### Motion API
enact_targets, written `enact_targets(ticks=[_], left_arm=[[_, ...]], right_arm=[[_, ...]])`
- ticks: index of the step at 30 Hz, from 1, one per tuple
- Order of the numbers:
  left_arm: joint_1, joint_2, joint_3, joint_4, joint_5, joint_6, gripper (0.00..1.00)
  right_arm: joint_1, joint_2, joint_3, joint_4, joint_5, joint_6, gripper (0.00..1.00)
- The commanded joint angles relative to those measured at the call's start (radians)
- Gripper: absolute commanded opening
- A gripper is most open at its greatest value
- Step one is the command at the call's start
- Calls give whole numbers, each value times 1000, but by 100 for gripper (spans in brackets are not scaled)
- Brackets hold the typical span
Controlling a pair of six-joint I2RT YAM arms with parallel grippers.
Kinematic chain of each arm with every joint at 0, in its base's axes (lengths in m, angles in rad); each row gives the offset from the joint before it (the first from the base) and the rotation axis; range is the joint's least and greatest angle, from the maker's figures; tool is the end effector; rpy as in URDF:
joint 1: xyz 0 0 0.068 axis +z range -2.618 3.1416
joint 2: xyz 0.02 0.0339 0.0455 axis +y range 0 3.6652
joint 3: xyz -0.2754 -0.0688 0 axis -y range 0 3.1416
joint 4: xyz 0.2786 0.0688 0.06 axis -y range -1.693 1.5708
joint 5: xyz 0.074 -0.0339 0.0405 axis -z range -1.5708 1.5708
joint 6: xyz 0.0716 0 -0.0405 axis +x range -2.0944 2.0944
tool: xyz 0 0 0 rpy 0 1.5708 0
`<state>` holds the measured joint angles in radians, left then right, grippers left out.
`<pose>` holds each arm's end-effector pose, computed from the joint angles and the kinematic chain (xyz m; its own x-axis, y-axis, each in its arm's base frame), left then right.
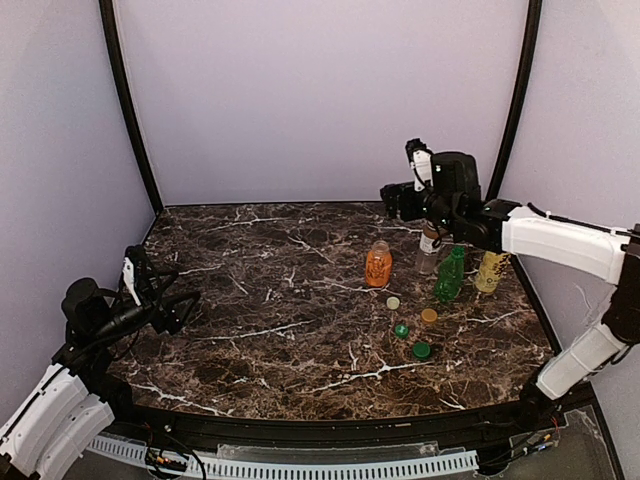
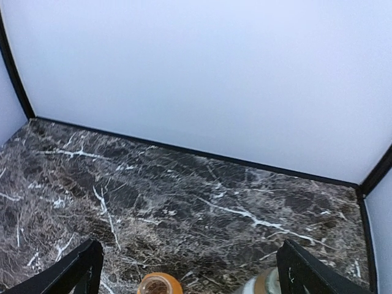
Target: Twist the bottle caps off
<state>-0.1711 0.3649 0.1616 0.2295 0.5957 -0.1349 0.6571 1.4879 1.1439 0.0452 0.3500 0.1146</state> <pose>0.1714 -0.0704 0.2178 -0.0677 -0.1013 -0.9926 0.6908 0.7130 -0.1199 0.3433 0.2339 0.3089 -0.2675 -0.0707 -0.9610 -0.2856 0.9583 0.0090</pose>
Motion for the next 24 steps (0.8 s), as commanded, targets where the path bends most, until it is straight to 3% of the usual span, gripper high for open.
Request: enact_targets(ticks=[1, 7, 13, 20, 24], left_arm=[[14, -15, -7, -12, -21, 20, 99], [40, -31, -6, -21, -18, 30, 99], [75, -41, -6, -48, -58, 27, 99], [114, -24, -2, -134, -377, 100, 99], [135, -1, -1, -149, -456, 111, 99]], right_arm=[[-82, -153, 19, -248, 113, 67, 98], [-227, -419, -84, -472, 187, 137, 99], [-285, -770, -332, -493, 174, 147, 99], [-287, -983, -620, -447, 105, 183, 99], [-288, -1133, -776, -323, 139, 237, 99]])
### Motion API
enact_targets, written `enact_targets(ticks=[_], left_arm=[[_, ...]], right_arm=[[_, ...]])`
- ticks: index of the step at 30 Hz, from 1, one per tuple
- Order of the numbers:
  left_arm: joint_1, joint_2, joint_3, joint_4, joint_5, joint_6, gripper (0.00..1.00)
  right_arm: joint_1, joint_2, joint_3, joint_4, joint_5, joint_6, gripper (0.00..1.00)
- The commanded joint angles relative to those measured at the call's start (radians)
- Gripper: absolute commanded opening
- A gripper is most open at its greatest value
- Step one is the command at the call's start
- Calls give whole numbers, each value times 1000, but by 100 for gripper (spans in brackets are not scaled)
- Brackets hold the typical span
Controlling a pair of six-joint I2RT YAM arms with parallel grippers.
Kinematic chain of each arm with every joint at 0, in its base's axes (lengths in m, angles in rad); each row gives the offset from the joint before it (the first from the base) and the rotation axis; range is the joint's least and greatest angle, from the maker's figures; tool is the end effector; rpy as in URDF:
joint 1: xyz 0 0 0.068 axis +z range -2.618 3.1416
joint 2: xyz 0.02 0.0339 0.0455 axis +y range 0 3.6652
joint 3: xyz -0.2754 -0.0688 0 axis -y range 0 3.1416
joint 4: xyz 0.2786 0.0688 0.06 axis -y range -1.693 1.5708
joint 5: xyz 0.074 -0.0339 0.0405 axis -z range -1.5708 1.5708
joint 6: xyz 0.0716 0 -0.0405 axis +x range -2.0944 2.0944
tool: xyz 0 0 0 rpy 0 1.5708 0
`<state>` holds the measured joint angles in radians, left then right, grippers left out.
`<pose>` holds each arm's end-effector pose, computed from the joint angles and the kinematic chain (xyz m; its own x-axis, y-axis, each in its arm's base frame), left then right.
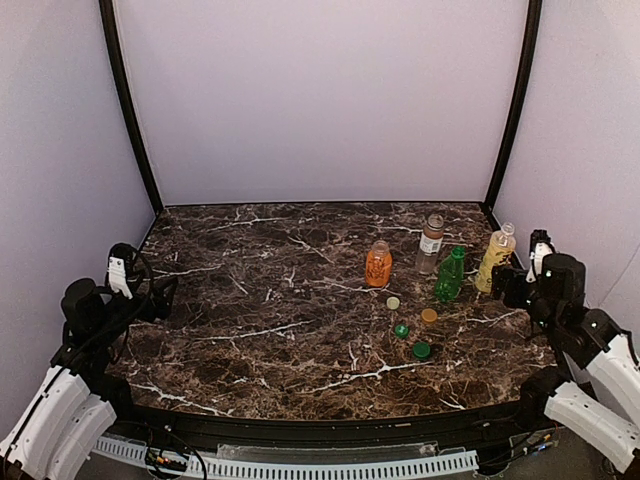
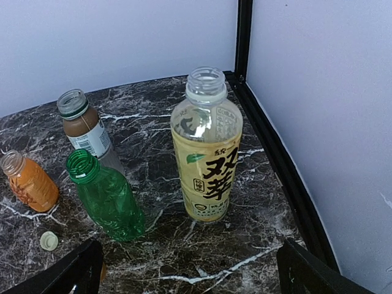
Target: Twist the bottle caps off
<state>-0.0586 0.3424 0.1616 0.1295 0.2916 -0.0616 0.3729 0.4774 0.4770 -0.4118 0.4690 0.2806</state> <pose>0.1863 -0.0315 0.2076 -0.0722 -0.0548 -0.9959 0.3389 0.9377 -0.0762 0.1797 0.0356 0.2447 -0.3417 0.1316 -0.9306 0.1616 0.9836 0.0797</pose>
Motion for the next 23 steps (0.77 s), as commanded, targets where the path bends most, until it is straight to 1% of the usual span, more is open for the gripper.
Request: enact_targets(ticks=[1, 3, 4, 7, 10, 11, 13, 17, 23], left_arm=[[25, 24, -1, -48, -148, 38, 99], [35, 27, -1, -46, -126, 41, 99], [42, 28, 0, -46, -119, 44, 99], [54, 27, 1, -58, -101, 54, 99], [55, 35, -1, -58, -107, 55, 99], [76, 37, -2, -58, -109, 69, 99], [84, 43, -2, -61, -119, 86, 99], [97, 46, -1, -65, -122, 89, 99], [115, 49, 0, -70, -110, 89, 99]], right_arm=[[-3, -158, -151, 171, 33, 91, 99], [-4, -230, -235, 224, 32, 95, 99], [-3, -264, -265, 225, 22, 95, 99], [-3, -362, -287, 186, 42, 112, 99], [-3, -402, -289, 137, 131, 164, 99], [-3, -404, -285, 117, 167, 202, 99], [-4, -391, -287, 107, 219, 247, 99], [-4, -313, -273, 108, 265, 296, 99], [-3, -179, -236, 101, 297, 345, 99]])
